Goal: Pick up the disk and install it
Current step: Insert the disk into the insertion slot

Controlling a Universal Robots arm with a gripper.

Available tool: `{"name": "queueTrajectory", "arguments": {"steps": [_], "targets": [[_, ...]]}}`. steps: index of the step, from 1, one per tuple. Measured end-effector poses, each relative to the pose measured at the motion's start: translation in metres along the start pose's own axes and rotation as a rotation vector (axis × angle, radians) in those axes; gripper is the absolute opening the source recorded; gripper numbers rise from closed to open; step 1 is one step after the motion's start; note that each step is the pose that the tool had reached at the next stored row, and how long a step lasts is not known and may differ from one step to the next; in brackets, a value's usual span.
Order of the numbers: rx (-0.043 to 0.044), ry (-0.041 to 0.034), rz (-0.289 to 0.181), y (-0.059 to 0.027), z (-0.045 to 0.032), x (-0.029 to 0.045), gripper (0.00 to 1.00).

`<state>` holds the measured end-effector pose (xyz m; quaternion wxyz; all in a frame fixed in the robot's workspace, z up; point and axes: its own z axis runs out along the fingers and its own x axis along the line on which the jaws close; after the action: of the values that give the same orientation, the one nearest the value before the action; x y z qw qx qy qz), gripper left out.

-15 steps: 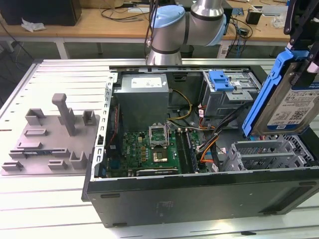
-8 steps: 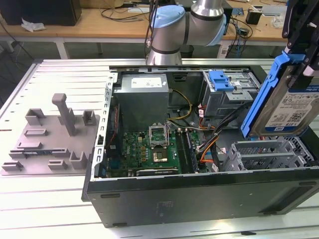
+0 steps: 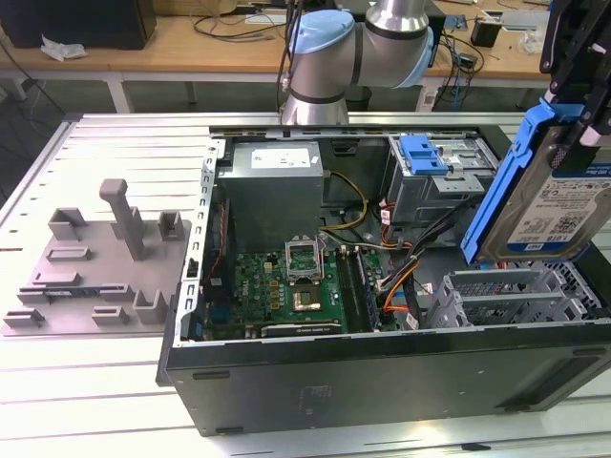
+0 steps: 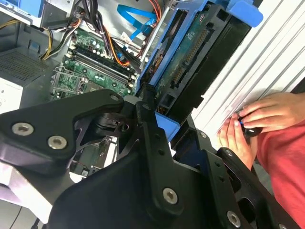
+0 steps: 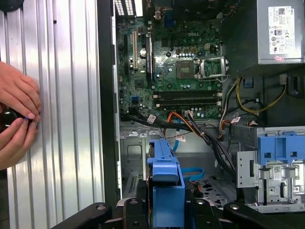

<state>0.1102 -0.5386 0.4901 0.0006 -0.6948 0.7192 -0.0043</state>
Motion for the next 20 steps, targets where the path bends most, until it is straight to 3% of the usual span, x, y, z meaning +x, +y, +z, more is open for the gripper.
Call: {"name": "queueTrajectory", "arguments": {"steps": [3, 20], "targets": [[-0.0002, -0.0069, 0.000, 0.0000, 0.0003, 0.0010, 0.37], [-0.0002, -0.0069, -0.023, 0.0000, 0.0022, 0.0012, 0.37]]}}
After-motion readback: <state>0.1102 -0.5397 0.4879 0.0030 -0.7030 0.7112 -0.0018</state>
